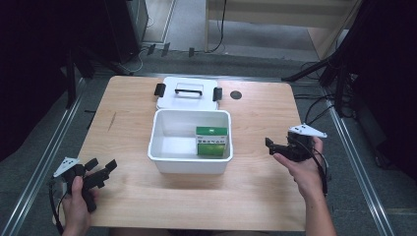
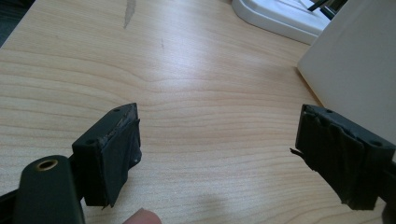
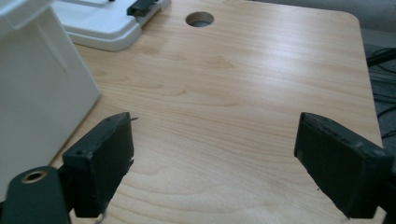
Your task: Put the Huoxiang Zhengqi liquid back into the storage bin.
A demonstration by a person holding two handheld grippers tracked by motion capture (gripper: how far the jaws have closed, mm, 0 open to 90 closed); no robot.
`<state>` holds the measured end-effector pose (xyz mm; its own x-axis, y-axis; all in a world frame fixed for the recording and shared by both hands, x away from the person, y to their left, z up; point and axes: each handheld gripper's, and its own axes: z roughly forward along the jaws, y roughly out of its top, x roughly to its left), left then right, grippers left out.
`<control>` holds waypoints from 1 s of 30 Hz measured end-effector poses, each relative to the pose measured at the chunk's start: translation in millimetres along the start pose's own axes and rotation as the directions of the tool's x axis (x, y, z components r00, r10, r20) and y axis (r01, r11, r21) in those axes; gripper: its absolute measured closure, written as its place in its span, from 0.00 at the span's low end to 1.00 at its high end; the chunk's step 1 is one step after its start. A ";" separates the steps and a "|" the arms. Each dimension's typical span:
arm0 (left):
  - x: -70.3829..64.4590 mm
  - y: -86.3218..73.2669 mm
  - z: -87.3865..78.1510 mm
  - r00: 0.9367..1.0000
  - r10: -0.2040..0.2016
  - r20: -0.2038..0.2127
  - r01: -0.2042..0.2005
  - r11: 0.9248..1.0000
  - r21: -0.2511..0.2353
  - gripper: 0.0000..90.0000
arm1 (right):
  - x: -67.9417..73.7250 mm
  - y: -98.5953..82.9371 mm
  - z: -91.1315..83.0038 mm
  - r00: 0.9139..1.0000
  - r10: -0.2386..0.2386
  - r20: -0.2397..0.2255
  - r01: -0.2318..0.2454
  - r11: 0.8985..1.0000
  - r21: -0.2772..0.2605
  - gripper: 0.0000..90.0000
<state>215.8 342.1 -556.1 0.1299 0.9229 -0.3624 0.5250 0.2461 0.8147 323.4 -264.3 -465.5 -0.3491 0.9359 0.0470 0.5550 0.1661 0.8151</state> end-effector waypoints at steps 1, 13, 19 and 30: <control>-0.1 0.0 0.0 1.000 0.000 -0.001 0.000 1.000 0.001 0.17 | -0.6 -2.9 -0.3 1.000 0.003 0.010 -0.003 1.000 0.001 0.10; -0.2 0.0 0.0 1.000 0.001 -0.003 -0.001 1.000 0.000 0.17 | -10.5 -33.6 -7.6 0.992 0.056 0.115 -0.051 0.998 -0.042 0.00; -0.2 0.0 0.0 1.000 0.001 -0.003 -0.001 1.000 0.000 0.17 | -18.6 -52.0 -13.6 0.990 0.072 0.121 -0.064 0.995 -0.071 0.00; -0.3 0.0 -0.1 1.000 0.002 -0.004 -0.002 1.000 0.001 0.17 | -31.0 -79.6 -23.0 0.983 0.106 0.153 -0.095 0.992 -0.078 0.00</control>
<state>215.6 341.8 -555.9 0.1275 0.9245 -0.3592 0.5253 0.2443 0.8151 272.6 -313.7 -518.5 -0.1688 0.9846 0.0447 0.5247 0.0514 0.8497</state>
